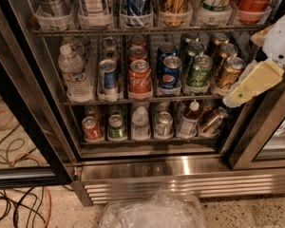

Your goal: Pick 7up can from top shelf of fridge

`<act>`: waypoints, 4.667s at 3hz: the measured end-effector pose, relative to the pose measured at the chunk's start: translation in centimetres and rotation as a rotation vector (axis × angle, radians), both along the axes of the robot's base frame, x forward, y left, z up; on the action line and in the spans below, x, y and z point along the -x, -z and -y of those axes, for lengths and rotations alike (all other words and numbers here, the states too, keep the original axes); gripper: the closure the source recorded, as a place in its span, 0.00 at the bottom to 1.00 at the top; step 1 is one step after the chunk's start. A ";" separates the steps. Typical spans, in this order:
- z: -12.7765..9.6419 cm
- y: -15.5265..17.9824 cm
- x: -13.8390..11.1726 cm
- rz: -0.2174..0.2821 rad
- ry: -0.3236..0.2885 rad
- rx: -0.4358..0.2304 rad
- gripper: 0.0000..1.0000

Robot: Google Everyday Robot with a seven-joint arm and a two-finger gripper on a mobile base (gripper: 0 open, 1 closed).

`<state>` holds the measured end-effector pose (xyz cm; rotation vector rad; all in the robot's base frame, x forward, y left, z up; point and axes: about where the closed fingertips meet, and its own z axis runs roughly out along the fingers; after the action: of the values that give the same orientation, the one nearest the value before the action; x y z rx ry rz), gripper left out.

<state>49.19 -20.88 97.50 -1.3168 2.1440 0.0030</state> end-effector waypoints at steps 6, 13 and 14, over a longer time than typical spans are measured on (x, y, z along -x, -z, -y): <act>-1.0 -5.7 -3.1 0.360 0.539 -0.399 0.00; -3.1 -9.9 -7.3 0.587 0.620 -0.734 0.39; -3.5 -10.2 -8.5 0.594 0.605 -0.748 0.39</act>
Offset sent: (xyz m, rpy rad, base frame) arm 0.0201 -0.0144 0.0321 0.3679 -0.2758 -0.5313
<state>57.65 -17.43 107.74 -0.1786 1.6721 0.1357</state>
